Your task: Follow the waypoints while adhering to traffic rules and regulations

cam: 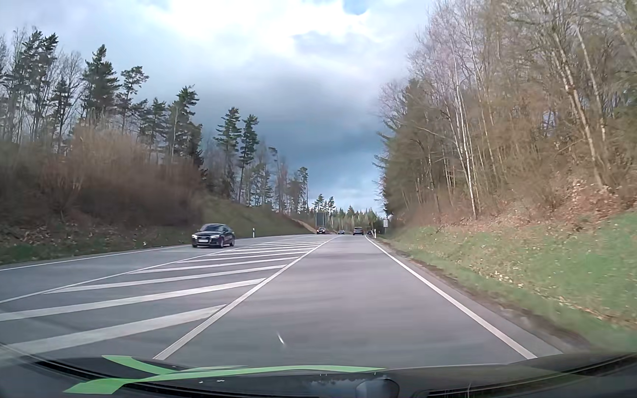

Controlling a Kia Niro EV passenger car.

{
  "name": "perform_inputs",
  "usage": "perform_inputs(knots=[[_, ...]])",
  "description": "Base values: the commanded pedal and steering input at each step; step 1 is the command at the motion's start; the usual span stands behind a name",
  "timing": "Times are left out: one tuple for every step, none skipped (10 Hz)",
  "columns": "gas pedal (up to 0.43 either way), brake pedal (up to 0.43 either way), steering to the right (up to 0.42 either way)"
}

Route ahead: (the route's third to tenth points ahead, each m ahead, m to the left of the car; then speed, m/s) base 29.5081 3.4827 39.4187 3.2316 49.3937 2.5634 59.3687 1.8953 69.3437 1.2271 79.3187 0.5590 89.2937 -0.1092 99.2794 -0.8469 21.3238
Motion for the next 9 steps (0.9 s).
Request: perform_inputs(knots=[[0.287, 0.0, 0.003], [0.287, 0.0, 0.002], [0.287, 0.0, 0.001], [0.287, 0.0, 0.001], [0.287, 0.0, 0.001], [0.287, 0.0, 0.001], [0.287, 0.0, 0.001], [0.287, 0.0, 0.002], [0.287, 0.0, 0.002]])
